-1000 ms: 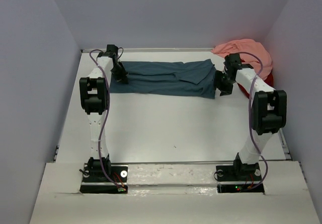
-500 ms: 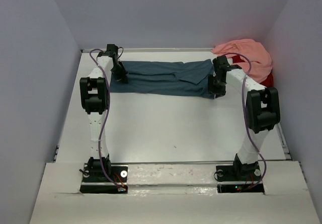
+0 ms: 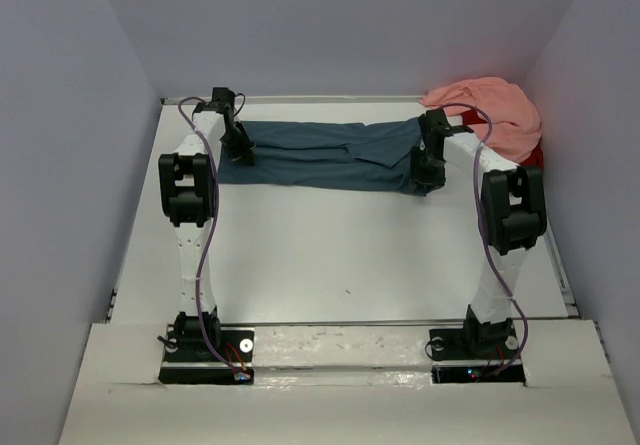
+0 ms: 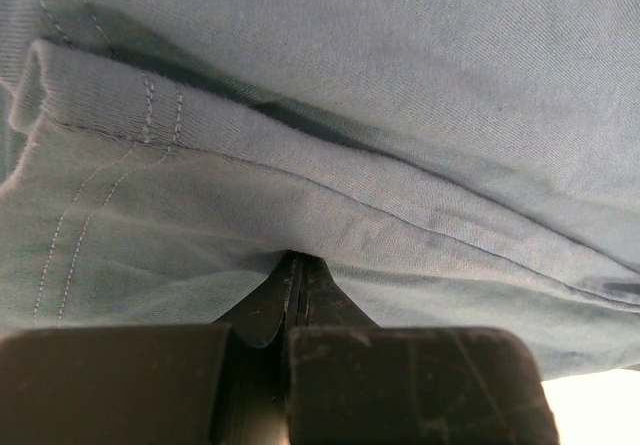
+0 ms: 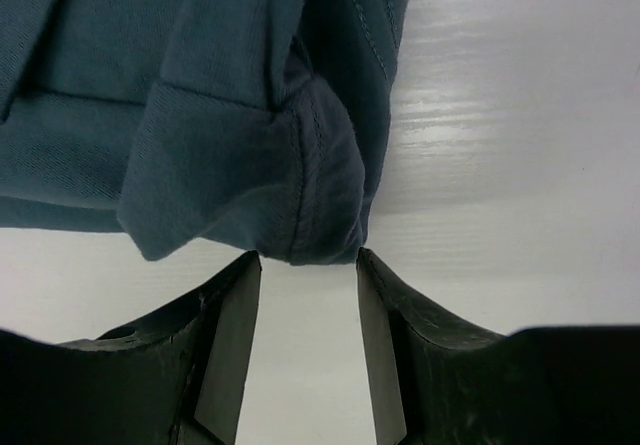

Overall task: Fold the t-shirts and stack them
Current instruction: Fold the other side of the tshirt into a rectangle

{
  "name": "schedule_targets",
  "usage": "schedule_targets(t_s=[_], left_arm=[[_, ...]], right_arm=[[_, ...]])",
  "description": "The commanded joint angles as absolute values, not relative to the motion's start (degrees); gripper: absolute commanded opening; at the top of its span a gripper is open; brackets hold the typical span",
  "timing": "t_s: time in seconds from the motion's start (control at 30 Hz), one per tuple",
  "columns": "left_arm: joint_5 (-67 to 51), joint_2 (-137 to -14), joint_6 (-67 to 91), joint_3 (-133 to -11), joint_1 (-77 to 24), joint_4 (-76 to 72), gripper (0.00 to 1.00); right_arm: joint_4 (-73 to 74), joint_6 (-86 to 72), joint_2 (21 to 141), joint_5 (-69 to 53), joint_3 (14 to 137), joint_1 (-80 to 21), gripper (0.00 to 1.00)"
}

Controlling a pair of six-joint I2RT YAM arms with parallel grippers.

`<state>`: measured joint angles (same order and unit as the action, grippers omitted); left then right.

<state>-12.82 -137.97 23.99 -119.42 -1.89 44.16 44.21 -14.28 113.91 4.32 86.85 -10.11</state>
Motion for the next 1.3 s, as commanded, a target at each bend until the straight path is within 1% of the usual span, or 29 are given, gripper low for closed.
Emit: schedule_targets(t_s=[0.0, 0.17, 0.2, 0.27, 0.3, 0.37, 0.4, 0.5, 0.6, 0.7, 0.77, 1.07, 1.27], left_arm=[[-9.8, -140.6, 22.1, -120.4, -1.5, 45.6, 0.00], [-9.9, -140.9, 22.1, -120.6, -1.5, 45.7, 0.00], [-9.9, -141.1, 22.1, -120.7, -1.5, 45.8, 0.00], [-9.9, -141.1, 22.0, -120.8, -1.3, 45.7, 0.00], [-9.9, -141.1, 22.0, -120.7, -1.3, 45.8, 0.00], [-9.8, -141.1, 22.0, -120.7, -1.2, 46.0, 0.00], [-9.8, -141.1, 21.9, -120.6, -1.1, 46.0, 0.00], [-9.8, -141.0, 21.9, -120.4, -1.0, 45.9, 0.00], [-9.8, -141.1, 22.0, -120.2, -1.0, 45.7, 0.00], [-9.9, -141.2, 22.1, -120.3, -1.0, 45.5, 0.00], [-10.0, -141.2, 22.1, -120.4, -1.0, 45.4, 0.00], [-10.0, -141.2, 22.0, -120.7, -1.0, 45.6, 0.00], [-9.8, -141.2, 21.7, -121.0, -0.8, 46.0, 0.00]], right_arm=[[44.0, -13.3, 114.8, 5.1, 90.7, -9.8, 0.49], [44.0, -13.3, 116.5, 5.1, 91.7, -9.8, 0.49], [43.9, -13.4, 116.6, 5.1, 91.7, -9.8, 0.47], [43.7, -13.4, 117.0, 4.9, 91.8, -9.8, 0.39], [43.7, -13.5, 117.2, 4.9, 91.8, -9.8, 0.37], [43.6, -13.6, 117.4, 4.8, 91.8, -9.8, 0.28], [43.6, -13.7, 117.4, 4.8, 91.8, -10.4, 0.18], [43.8, -13.8, 117.1, 5.1, 91.7, -10.4, 0.07], [44.3, -13.7, 116.5, 5.6, 91.7, -10.4, 0.06], [45.0, -13.5, 115.9, 6.9, 91.6, -10.4, 0.02], [45.3, -13.2, 115.5, 7.8, 91.3, -10.4, 0.01], [46.1, -12.2, 115.4, 11.8, 89.7, -10.4, 0.00], [46.3, -11.2, 115.4, 14.2, 90.2, -7.9, 0.00]])
